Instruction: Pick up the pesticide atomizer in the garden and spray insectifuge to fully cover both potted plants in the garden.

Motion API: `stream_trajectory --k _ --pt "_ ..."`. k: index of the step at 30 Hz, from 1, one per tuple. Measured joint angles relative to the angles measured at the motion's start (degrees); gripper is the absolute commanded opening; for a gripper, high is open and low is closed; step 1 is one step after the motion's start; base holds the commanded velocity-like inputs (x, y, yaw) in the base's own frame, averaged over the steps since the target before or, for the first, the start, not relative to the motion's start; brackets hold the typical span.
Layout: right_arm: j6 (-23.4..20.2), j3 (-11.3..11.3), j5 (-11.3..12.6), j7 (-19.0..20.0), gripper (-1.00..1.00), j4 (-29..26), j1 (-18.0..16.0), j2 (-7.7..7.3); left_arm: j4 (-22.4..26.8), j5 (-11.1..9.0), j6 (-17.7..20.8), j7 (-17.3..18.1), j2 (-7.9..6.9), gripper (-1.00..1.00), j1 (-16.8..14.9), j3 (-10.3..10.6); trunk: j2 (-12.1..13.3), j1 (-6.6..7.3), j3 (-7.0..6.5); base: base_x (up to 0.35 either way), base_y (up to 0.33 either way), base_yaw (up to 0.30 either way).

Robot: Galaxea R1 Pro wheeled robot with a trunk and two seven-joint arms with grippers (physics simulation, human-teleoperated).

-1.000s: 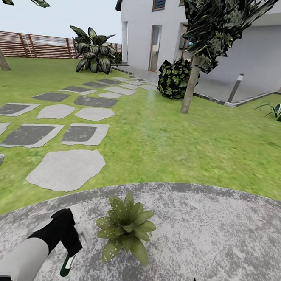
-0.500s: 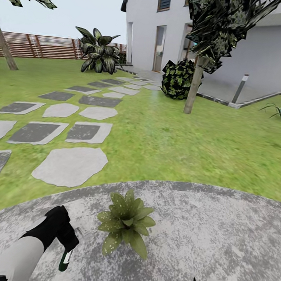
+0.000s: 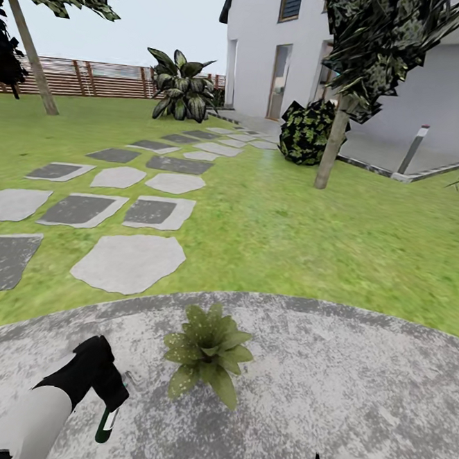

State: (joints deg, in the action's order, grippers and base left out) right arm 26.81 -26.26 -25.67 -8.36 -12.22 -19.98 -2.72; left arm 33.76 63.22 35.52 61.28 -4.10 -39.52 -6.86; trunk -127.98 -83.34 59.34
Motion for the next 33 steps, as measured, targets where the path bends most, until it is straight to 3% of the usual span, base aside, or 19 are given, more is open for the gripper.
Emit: stream_trajectory --k 6,21,33 --pt "0.0 -0.1 0.0 0.0 1.0 0.0 0.0 -0.01 0.0 0.0 0.0 0.0 0.14 -1.0 0.0 0.1 0.0 0.0 0.0 -0.001 -0.127 0.054" --pt "0.0 0.0 0.0 0.0 1.0 0.1 0.0 -0.01 0.1 0.0 -0.1 0.0 0.45 -1.0 0.0 0.1 0.0 0.0 0.0 0.0 -0.025 0.266" --pt "0.0 -0.1 -0.1 0.0 1.0 0.1 0.0 -0.37 0.0 0.0 -0.1 0.0 0.7 -1.0 0.0 0.1 0.0 0.03 0.0 0.219 -0.187 0.018"
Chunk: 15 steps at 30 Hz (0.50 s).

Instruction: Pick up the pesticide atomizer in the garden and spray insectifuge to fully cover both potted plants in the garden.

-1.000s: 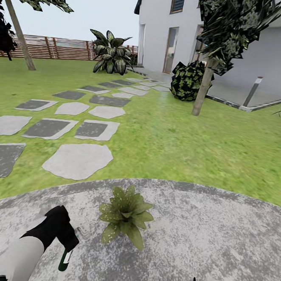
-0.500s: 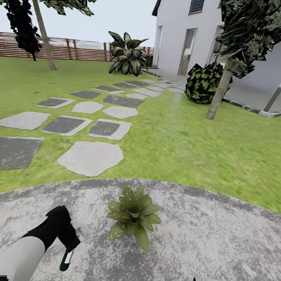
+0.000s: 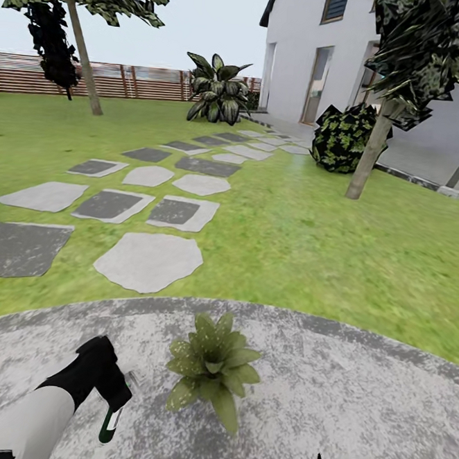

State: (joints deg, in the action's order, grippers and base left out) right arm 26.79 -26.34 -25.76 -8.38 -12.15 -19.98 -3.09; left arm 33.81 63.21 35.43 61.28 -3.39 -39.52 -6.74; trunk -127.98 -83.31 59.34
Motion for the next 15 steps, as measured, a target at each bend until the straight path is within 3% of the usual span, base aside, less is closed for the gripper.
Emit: stream_trajectory --k 7,15 --pt "0.0 0.0 0.1 0.0 1.0 0.0 0.0 0.14 0.0 0.0 0.0 0.0 0.01 -1.0 0.0 0.1 0.0 -0.01 0.0 0.177 -0.254 0.016" --pt "0.0 0.0 0.1 -0.1 1.0 0.0 0.0 0.27 -0.6 0.3 0.0 0.1 0.01 -1.0 0.0 0.3 0.0 -0.03 -0.13 0.006 -0.026 0.262"
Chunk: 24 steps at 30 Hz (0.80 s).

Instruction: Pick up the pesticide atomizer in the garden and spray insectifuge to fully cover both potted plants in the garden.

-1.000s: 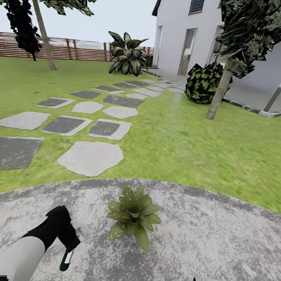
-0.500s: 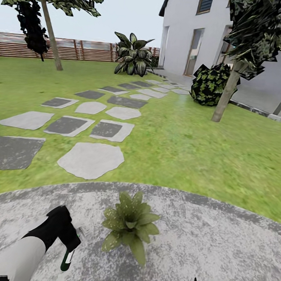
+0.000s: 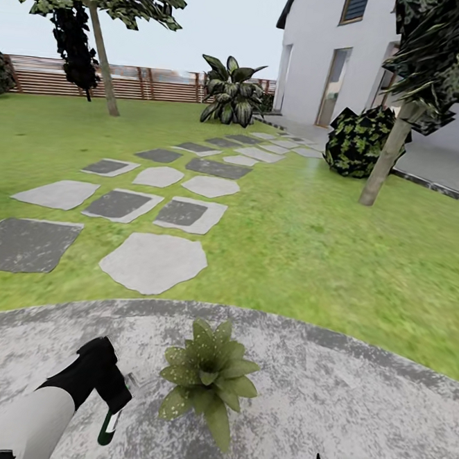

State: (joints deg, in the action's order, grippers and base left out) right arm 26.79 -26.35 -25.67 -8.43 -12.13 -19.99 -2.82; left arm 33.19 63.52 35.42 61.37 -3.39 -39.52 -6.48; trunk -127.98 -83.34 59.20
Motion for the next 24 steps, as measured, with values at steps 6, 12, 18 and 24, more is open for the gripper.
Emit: stream_trajectory --k 6,12,18,24 --pt "0.0 0.0 0.0 0.0 1.0 0.0 0.0 0.0 -0.2 0.2 0.0 0.0 -0.08 -1.0 0.0 0.1 0.0 0.0 -0.12 0.0 0.0 0.269" --pt "0.0 0.0 0.0 0.0 1.0 0.0 0.0 0.0 -0.2 0.3 0.0 -0.1 -0.08 -1.0 0.1 0.1 0.0 -0.02 -0.17 -0.101 -0.082 0.119" --pt "0.0 0.0 0.0 0.0 1.0 0.0 0.0 0.02 -0.2 0.2 0.0 -0.1 0.02 -1.0 0.1 0.2 0.0 -0.02 -0.17 -0.233 -0.216 0.079" --pt "0.0 0.1 0.0 0.0 1.0 0.0 0.0 0.09 -0.2 -0.1 0.0 -0.1 0.08 -1.0 0.1 0.2 0.0 0.0 -0.17 -0.087 -0.237 0.265"
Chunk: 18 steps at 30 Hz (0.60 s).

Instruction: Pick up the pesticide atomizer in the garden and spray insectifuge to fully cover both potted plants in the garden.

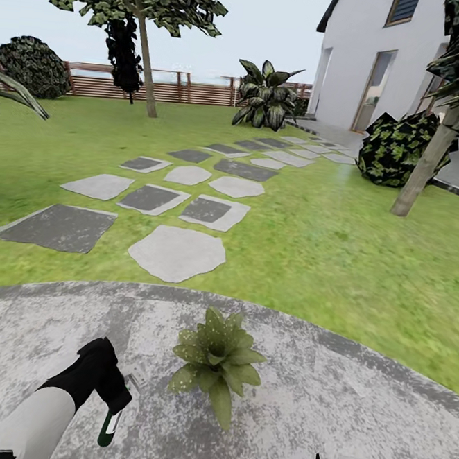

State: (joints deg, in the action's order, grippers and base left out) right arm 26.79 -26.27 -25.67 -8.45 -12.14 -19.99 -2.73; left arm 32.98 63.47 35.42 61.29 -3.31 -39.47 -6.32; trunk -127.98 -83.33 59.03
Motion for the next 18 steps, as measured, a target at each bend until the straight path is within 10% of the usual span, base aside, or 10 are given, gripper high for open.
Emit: stream_trajectory --k 18 --pt "0.0 0.0 0.0 0.0 1.0 0.0 0.0 0.09 0.1 -0.1 0.0 0.0 0.11 -1.0 0.0 0.0 0.0 0.0 0.0 0.074 -0.24 0.178"
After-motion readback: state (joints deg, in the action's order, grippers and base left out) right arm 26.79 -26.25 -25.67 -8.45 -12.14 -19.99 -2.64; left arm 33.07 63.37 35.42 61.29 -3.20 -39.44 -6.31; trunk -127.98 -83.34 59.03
